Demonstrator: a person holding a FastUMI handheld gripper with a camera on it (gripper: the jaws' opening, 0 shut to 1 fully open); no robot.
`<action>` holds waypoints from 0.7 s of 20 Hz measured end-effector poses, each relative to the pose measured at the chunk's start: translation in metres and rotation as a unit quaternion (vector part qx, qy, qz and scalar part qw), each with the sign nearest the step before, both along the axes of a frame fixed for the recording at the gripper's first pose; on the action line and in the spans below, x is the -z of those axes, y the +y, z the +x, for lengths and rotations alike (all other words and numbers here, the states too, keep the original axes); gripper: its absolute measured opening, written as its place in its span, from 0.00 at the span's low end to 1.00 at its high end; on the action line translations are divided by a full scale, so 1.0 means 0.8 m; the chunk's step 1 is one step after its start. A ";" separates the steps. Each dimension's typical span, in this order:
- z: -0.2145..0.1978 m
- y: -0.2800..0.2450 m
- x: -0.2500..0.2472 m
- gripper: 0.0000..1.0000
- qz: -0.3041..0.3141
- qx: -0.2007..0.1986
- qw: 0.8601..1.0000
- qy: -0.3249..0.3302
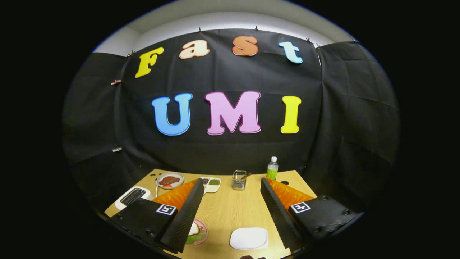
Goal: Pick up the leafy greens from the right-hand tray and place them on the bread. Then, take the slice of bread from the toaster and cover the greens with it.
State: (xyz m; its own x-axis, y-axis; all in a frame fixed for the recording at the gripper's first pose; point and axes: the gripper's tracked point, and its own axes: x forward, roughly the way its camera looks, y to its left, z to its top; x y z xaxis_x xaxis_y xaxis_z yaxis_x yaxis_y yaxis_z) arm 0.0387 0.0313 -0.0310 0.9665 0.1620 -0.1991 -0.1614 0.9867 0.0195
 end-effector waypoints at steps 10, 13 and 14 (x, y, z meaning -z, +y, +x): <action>-0.049 -0.043 0.030 0.99 0.005 -0.063 0.998 0.017; -0.047 -0.044 0.029 0.99 0.005 -0.074 0.997 0.014; -0.048 -0.043 0.032 0.99 0.004 -0.077 0.997 0.016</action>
